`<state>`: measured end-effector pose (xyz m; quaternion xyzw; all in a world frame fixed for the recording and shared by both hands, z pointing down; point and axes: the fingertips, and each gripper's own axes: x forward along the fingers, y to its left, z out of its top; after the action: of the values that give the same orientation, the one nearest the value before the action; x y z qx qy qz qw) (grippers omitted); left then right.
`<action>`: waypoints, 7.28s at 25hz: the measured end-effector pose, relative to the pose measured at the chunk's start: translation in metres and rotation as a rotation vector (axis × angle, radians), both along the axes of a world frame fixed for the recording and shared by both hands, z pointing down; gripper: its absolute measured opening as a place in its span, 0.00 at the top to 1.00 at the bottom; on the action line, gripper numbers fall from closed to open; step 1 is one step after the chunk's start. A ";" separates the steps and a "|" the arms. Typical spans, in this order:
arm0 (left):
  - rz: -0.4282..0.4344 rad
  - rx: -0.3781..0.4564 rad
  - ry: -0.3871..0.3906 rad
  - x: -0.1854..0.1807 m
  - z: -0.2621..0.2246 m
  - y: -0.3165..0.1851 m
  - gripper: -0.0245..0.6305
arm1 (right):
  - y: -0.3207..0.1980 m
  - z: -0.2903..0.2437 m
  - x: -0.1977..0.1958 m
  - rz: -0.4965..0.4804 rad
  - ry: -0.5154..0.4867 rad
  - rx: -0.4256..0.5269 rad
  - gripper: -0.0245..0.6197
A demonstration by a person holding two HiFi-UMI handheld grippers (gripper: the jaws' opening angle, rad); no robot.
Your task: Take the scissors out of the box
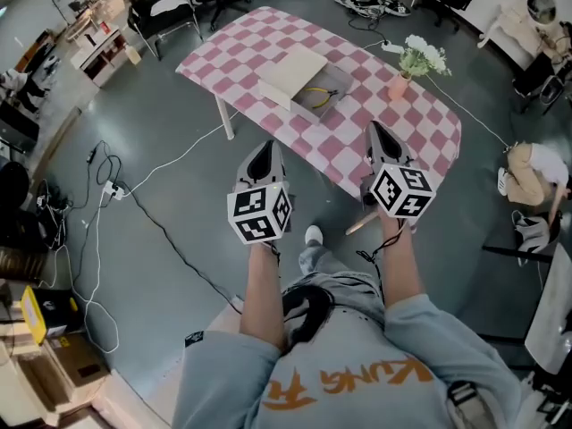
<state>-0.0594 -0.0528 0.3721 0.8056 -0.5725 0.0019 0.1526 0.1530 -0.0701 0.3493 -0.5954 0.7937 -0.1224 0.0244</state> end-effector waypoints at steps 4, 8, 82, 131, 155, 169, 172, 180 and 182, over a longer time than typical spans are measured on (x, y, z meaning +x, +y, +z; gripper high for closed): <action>0.017 -0.030 -0.011 0.018 0.016 -0.044 0.93 | -0.045 0.016 0.023 0.030 -0.010 -0.026 0.97; 0.035 -0.051 -0.025 0.038 0.026 -0.085 0.93 | -0.085 0.023 0.033 0.030 0.010 -0.035 0.97; 0.033 -0.272 0.023 0.041 0.132 -0.267 0.93 | -0.298 0.131 0.003 -0.244 0.234 -0.276 0.97; 0.027 -0.317 0.062 -0.014 0.151 -0.333 0.93 | -0.353 0.303 -0.042 -0.786 0.940 -0.871 0.81; 0.049 -0.324 0.090 -0.001 0.156 -0.327 0.93 | -0.340 0.298 -0.033 -0.812 1.174 -0.768 0.92; 0.070 -0.300 0.102 0.021 0.147 -0.307 0.93 | -0.320 0.252 -0.043 -0.764 1.175 -0.568 0.92; 0.069 -0.289 0.103 0.022 0.142 -0.302 0.93 | -0.316 0.240 -0.047 -0.738 1.154 -0.531 0.92; 0.033 -0.261 0.107 0.019 0.131 -0.283 0.93 | -0.306 0.204 -0.061 -0.646 0.980 -0.460 0.92; 0.024 -0.252 0.107 0.018 0.127 -0.277 0.93 | -0.300 0.196 -0.065 -0.618 0.933 -0.452 0.92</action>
<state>-0.0415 -0.3295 0.4986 0.7857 -0.5492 0.0325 0.2827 0.0885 -0.3702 0.5449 -0.3184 0.8111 -0.0154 -0.4903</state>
